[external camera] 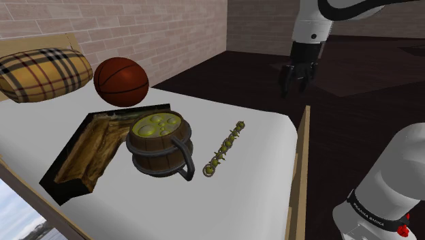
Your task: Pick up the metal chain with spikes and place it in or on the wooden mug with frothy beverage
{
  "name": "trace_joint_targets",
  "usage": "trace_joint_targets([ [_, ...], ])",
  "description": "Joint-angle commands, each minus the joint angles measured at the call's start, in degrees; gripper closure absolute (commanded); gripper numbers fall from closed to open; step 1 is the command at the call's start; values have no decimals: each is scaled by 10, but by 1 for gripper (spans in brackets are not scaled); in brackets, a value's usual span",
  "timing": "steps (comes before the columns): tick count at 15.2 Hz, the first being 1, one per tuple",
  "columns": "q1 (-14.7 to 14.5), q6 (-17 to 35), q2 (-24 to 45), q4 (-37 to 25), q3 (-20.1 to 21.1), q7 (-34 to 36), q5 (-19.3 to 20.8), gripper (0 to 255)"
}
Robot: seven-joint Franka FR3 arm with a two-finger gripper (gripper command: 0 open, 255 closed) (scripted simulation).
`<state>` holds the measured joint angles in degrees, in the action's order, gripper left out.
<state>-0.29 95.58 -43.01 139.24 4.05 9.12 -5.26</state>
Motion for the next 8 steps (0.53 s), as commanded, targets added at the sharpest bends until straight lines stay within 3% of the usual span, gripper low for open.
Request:
trace_joint_targets([
  [1,0,0,0,0,0,0,0,0],
  [8,8,68,68,-9,133,206,-35,0],
])
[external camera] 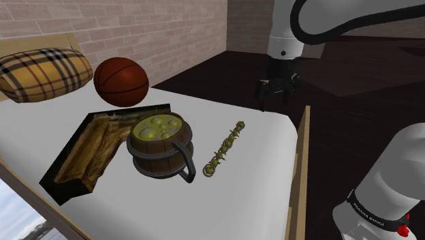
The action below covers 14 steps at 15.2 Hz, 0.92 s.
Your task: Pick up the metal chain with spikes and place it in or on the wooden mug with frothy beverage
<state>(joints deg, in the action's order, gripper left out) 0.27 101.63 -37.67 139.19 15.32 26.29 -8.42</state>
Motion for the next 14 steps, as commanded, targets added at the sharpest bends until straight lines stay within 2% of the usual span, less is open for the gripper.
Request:
trace_joint_targets([
  [1,6,17,30,-15,39,64,-5,0],
  [6,31,60,129,-64,132,221,11,0],
  [11,65,85,261,-143,218,395,77,0],
  [14,64,101,270,-133,220,403,83,0],
])
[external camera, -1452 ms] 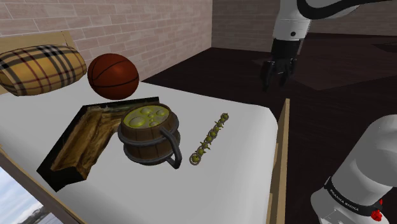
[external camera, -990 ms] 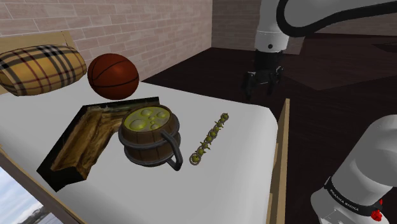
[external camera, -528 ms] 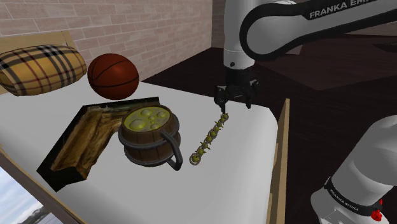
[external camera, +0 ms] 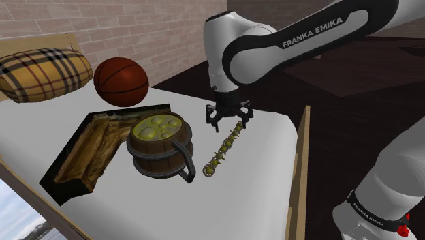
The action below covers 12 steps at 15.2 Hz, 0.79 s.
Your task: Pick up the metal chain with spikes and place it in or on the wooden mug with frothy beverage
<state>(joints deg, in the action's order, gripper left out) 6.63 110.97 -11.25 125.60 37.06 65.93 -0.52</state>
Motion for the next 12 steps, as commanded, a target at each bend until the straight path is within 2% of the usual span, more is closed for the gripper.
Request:
trace_joint_targets([
  [1,1,15,8,9,3,8,5,0],
  [5,3,51,19,36,5,13,12,0],
  [12,3,51,19,36,5,13,12,0],
])
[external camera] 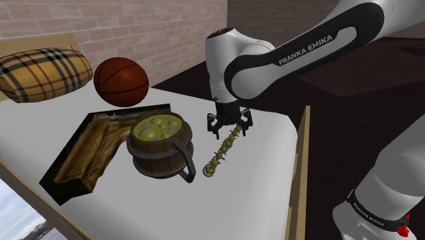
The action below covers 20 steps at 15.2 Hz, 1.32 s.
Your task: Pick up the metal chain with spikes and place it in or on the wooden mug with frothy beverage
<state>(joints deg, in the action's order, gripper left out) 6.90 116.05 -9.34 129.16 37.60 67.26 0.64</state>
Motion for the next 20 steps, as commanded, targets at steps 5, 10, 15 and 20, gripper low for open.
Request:
trace_joint_targets([
  [5,0,0,0,0,0,0,0,255],
  [10,0,0,0,0,0,0,0,255],
  [15,-1,-31,-14,-19,-5,-9,-8,255],
  [20,-1,-70,-29,-46,-11,-19,-16,255],
])
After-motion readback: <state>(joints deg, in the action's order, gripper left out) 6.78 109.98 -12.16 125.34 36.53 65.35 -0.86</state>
